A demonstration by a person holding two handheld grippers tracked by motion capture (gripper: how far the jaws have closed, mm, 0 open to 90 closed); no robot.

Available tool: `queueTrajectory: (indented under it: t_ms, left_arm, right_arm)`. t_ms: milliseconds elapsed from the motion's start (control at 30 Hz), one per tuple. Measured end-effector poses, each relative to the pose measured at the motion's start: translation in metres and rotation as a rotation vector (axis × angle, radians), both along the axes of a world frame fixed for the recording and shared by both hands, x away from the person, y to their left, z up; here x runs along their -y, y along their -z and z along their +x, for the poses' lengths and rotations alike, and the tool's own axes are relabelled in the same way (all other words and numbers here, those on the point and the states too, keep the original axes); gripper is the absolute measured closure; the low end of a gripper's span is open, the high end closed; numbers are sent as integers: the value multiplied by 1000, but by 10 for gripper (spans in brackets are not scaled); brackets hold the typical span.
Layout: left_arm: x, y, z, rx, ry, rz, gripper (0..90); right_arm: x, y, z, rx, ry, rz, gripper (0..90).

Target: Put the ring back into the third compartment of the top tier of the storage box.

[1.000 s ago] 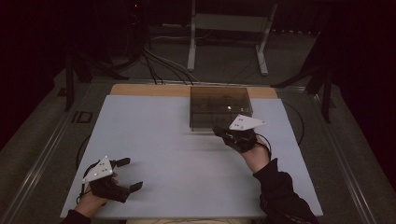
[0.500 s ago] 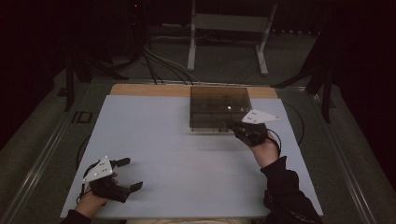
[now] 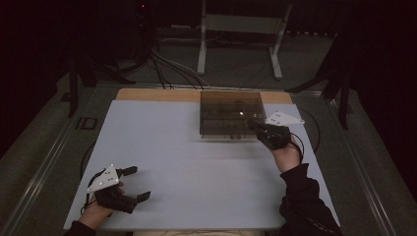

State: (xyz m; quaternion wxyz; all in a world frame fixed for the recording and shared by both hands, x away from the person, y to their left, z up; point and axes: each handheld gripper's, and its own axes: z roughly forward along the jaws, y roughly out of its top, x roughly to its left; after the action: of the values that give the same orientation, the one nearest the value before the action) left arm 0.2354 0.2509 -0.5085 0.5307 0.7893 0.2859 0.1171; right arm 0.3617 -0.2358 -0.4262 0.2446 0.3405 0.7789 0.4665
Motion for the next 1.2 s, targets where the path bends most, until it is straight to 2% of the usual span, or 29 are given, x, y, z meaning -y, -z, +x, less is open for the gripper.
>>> queueTrajectory:
  t_ms: [200, 533, 1200]
  left_arm:
    - [0, 0, 0, -2, -1, -2, 0]
    - [0, 0, 0, -2, 0, -2, 0]
    - [-1, 0, 1, -6, 0, -5, 0]
  right_arm:
    - [7, 8, 7, -11, 43, -3, 874]
    - [14, 12, 14, -15, 79, 2, 874]
    - [13, 23, 26, -43, 102, 7, 872]
